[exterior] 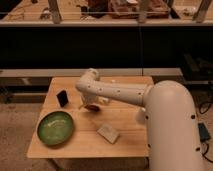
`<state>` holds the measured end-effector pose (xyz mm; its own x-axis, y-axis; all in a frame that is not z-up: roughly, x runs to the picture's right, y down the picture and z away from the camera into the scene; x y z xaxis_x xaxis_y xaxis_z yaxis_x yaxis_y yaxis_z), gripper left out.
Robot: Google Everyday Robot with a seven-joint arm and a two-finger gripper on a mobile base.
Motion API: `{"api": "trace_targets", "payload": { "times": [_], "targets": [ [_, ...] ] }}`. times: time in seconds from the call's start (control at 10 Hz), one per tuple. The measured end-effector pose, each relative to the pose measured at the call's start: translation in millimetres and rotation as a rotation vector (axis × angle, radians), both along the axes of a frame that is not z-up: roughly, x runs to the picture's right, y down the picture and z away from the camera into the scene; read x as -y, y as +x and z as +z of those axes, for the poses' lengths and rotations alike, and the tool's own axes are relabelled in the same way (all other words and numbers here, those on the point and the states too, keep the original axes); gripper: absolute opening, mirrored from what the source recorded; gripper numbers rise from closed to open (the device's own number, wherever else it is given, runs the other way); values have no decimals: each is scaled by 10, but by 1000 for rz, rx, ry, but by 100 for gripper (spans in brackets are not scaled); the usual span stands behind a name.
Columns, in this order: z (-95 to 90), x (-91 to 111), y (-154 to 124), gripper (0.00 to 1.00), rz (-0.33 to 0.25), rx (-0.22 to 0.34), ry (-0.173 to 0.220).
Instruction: Place the pepper in the ceramic bowl
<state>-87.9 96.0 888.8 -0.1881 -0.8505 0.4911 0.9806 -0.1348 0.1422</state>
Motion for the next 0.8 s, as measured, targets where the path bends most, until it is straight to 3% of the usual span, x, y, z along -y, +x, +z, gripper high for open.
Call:
{"api": "trace_targets", "payload": {
  "times": [0.1, 0.3, 0.6, 0.8],
  "targets": [
    [26, -7, 2, 63, 0, 2, 6],
    [53, -14, 17, 55, 13, 2, 16],
    [79, 26, 5, 75, -21, 28, 25],
    [99, 83, -53, 80, -63, 41, 41]
  ]
}}
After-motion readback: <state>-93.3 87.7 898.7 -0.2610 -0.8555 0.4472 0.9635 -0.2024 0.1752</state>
